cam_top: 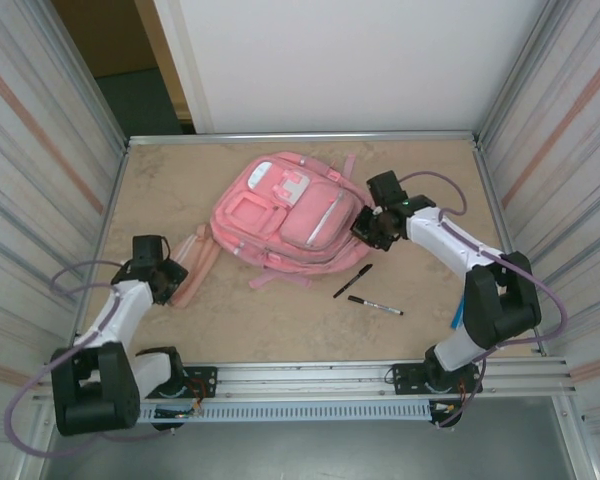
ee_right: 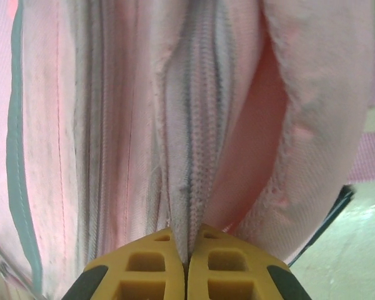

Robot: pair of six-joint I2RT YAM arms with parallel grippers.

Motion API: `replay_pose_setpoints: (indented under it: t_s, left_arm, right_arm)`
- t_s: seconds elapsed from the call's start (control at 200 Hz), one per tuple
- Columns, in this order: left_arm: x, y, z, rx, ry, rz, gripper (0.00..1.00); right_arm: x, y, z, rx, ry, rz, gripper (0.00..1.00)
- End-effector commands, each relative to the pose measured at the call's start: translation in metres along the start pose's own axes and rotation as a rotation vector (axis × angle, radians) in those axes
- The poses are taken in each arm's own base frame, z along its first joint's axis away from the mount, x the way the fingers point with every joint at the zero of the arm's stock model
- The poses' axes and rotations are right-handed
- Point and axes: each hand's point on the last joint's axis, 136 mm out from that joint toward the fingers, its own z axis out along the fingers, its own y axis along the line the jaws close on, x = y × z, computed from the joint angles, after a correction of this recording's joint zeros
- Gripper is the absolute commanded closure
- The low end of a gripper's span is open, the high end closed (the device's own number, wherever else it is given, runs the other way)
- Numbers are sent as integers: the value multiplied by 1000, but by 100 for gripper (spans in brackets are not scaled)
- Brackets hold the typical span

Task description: Pack the student bag

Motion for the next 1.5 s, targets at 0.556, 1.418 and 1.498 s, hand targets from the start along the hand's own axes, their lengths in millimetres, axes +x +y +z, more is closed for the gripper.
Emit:
replay_pose_setpoints:
  t_s: [0.556, 1.418, 1.498]
  left_arm:
    - [103, -193, -106, 542, 122, 684, 41]
    - [221, -316, -12, 299, 59, 1520, 37]
    - [216, -318, -7, 253, 30, 1526, 42]
  right_arm:
    - [48, 5, -45, -74, -67, -60, 60]
    - [7, -127, -170, -33, -577, 42, 31]
    - [8, -132, -169, -23, -576, 57, 31]
